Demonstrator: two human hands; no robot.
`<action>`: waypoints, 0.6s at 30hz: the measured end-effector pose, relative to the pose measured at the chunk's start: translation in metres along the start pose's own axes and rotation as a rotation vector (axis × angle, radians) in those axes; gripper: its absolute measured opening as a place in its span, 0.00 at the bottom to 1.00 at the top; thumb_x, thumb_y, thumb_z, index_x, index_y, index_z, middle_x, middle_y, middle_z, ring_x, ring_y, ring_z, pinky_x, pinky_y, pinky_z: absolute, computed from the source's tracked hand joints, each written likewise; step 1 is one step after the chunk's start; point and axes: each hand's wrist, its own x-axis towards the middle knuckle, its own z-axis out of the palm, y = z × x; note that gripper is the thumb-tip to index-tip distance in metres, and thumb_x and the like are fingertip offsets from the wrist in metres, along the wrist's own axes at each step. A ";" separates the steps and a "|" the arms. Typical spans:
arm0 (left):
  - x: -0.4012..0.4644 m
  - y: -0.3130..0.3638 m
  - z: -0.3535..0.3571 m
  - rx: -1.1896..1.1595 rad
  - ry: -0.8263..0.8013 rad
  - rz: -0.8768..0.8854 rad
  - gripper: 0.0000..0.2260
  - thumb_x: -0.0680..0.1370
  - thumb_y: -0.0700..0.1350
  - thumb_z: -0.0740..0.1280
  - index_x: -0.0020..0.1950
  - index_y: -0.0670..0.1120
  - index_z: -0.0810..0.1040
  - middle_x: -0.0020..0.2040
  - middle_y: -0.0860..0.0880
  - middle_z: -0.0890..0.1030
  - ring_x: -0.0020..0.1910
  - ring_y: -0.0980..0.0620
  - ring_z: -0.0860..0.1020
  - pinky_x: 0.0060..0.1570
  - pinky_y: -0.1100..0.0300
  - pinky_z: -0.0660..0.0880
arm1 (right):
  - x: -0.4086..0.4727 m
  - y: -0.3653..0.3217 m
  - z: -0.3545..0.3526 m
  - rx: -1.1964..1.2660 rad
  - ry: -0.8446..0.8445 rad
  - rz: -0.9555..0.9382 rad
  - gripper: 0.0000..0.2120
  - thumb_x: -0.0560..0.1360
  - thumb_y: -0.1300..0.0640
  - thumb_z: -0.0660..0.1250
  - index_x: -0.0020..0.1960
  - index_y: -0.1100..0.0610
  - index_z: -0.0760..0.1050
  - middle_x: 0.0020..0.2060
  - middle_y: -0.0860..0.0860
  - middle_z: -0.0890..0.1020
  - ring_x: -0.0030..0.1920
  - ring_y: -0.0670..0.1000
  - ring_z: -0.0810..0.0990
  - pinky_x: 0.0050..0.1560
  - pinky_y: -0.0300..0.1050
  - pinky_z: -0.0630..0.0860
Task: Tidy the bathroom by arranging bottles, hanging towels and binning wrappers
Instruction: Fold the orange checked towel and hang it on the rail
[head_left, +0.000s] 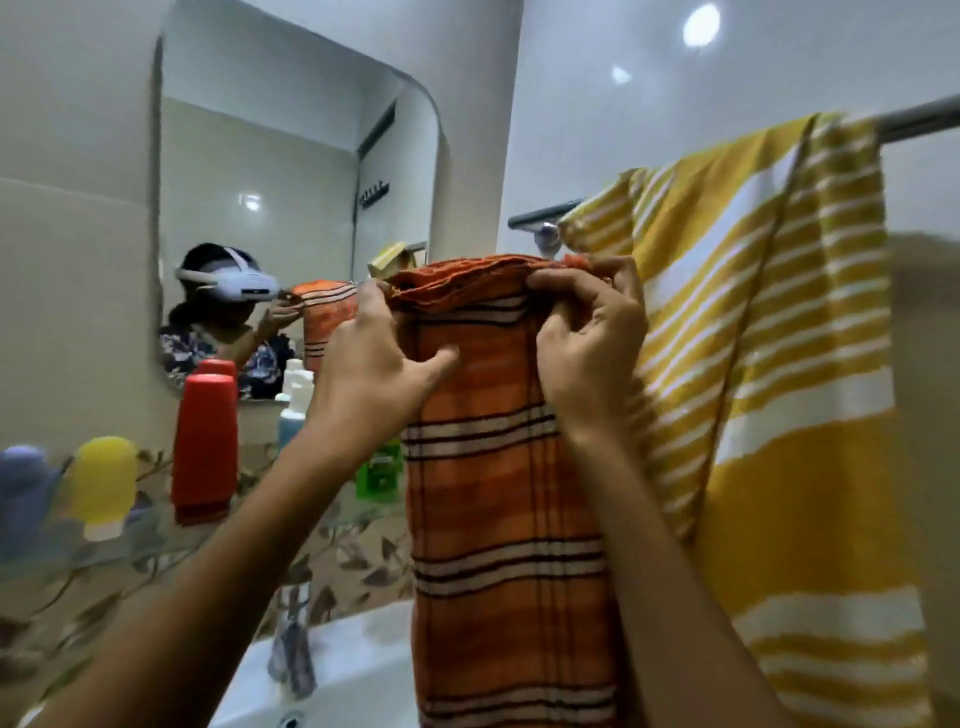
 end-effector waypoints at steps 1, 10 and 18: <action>0.015 -0.003 0.007 -0.010 -0.043 0.004 0.37 0.61 0.59 0.72 0.63 0.47 0.61 0.58 0.45 0.80 0.57 0.46 0.79 0.58 0.45 0.76 | 0.010 0.008 0.013 -0.004 0.036 -0.025 0.17 0.66 0.74 0.60 0.42 0.59 0.84 0.43 0.51 0.76 0.47 0.44 0.76 0.54 0.23 0.68; 0.140 -0.005 0.046 0.154 -0.054 0.093 0.48 0.71 0.49 0.71 0.75 0.42 0.39 0.66 0.40 0.72 0.64 0.41 0.72 0.61 0.55 0.68 | 0.107 0.066 0.094 -0.135 0.054 -0.272 0.13 0.68 0.70 0.64 0.47 0.63 0.82 0.45 0.59 0.77 0.47 0.46 0.74 0.53 0.19 0.64; 0.231 0.015 0.082 -0.034 -0.197 0.214 0.47 0.74 0.58 0.65 0.75 0.42 0.34 0.76 0.40 0.57 0.72 0.44 0.63 0.72 0.54 0.59 | 0.182 0.084 0.110 -0.566 -0.115 -0.219 0.17 0.69 0.50 0.67 0.51 0.61 0.80 0.55 0.58 0.74 0.52 0.56 0.79 0.56 0.48 0.76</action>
